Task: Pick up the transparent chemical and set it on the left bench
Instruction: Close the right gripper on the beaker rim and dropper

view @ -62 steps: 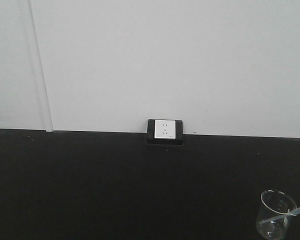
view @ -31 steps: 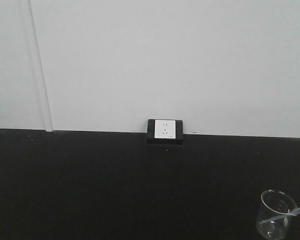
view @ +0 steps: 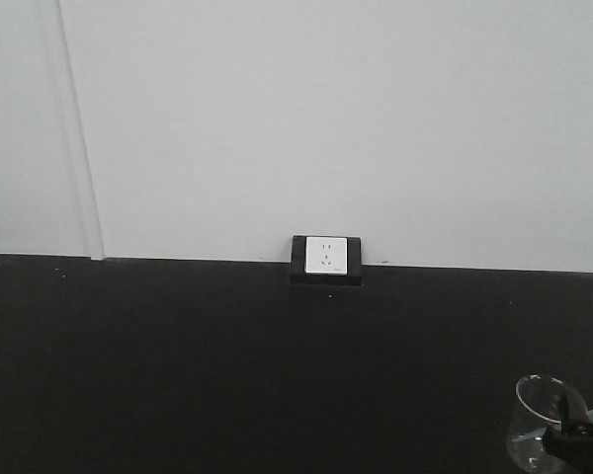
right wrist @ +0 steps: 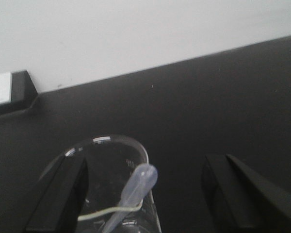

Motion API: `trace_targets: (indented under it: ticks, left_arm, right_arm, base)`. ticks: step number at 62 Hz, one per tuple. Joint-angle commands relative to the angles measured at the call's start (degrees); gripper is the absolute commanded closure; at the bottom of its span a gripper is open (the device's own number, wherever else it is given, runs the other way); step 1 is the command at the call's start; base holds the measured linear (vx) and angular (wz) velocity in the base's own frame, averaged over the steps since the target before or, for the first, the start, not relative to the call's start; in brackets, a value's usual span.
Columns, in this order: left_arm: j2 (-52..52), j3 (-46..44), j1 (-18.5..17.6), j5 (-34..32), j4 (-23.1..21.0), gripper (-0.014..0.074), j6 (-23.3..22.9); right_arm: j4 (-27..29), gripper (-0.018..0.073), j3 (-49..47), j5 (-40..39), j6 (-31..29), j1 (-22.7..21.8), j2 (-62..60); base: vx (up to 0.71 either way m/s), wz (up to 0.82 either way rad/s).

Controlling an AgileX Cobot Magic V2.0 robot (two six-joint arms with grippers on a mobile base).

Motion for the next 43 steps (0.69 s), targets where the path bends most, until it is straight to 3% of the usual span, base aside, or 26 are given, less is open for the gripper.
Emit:
trace_targets:
  ticks: [1,12,43]
  left_arm:
    - [-1.1,0.93,-0.1,-4.49,-0.04,0.06,-0.45]
    - [-1.1,0.93,-0.1,-4.49,-0.04,0.06,-0.45]
    - [-1.1,0.93,-0.1,-4.49,-0.04,0.06,-0.45]
  right_arm:
    - [-1.41,0.0029,-2.23,-12.63,-0.02,-0.21,-0.5]
    - [-3.34,0.0029,-4.01,-12.63,-0.02,-0.21,0.03]
    - [-1.51,0.0033,-4.81,-11.67,0.15,-0.21,1.48]
  base:
    - [0.0,0.0]
    - [0.0,0.0]
    - [0.0,0.0]
